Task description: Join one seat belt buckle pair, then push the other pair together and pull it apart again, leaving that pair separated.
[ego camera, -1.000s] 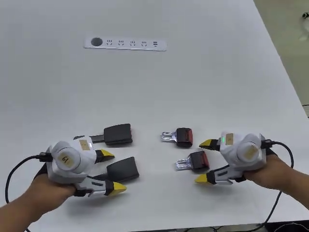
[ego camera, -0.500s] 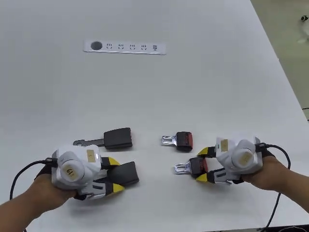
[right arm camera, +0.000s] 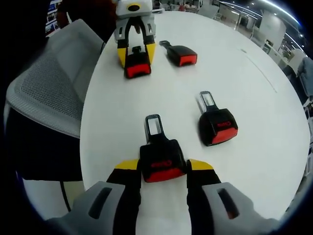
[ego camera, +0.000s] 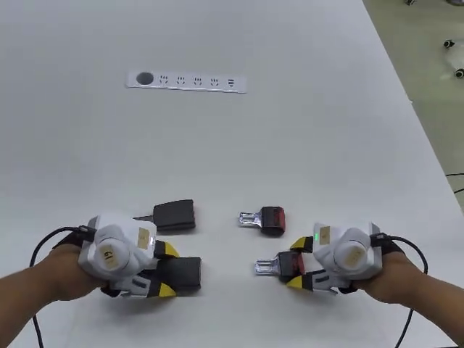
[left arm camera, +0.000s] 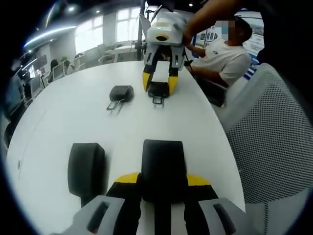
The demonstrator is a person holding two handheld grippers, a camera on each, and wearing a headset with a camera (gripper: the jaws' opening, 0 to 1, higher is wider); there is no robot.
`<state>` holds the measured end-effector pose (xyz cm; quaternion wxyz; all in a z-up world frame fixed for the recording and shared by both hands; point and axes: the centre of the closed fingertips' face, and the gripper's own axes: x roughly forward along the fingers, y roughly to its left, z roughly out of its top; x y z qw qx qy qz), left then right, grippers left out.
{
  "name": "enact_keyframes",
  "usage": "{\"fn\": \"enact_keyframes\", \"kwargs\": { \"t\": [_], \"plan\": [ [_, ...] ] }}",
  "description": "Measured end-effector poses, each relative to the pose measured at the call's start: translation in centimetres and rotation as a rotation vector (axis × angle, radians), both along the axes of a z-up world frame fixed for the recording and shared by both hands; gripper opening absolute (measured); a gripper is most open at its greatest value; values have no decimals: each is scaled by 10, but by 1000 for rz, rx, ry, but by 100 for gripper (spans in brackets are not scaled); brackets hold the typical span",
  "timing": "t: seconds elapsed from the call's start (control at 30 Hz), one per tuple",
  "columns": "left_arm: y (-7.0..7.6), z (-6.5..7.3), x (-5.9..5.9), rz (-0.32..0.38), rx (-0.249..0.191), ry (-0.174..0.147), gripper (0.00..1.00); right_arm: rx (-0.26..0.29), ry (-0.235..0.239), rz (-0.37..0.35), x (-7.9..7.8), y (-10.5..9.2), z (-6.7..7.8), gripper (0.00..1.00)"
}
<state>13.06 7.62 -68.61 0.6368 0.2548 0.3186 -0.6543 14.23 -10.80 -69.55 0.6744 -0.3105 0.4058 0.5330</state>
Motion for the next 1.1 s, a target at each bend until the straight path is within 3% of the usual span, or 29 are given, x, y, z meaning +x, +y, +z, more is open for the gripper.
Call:
{"fn": "enact_keyframes", "kwargs": {
  "t": [0.2, 0.53, 0.93, 1.1],
  "plan": [
    [2, -1, 0, -18, 22, -4, 34, 9, 5, 2, -9, 6, 0, 35],
    [2, -2, 0, -14, 30, -2, 34, 46, -1, -1, -11, 16, 0, 35],
    [3, -3, 0, -9, 40, 3, 34, 105, -15, 15, -11, 48, 4, 35],
    [2, -2, 0, 0, 44, 7, 34, 162, -15, 11, -10, 64, 5, 35]
  ]
}}
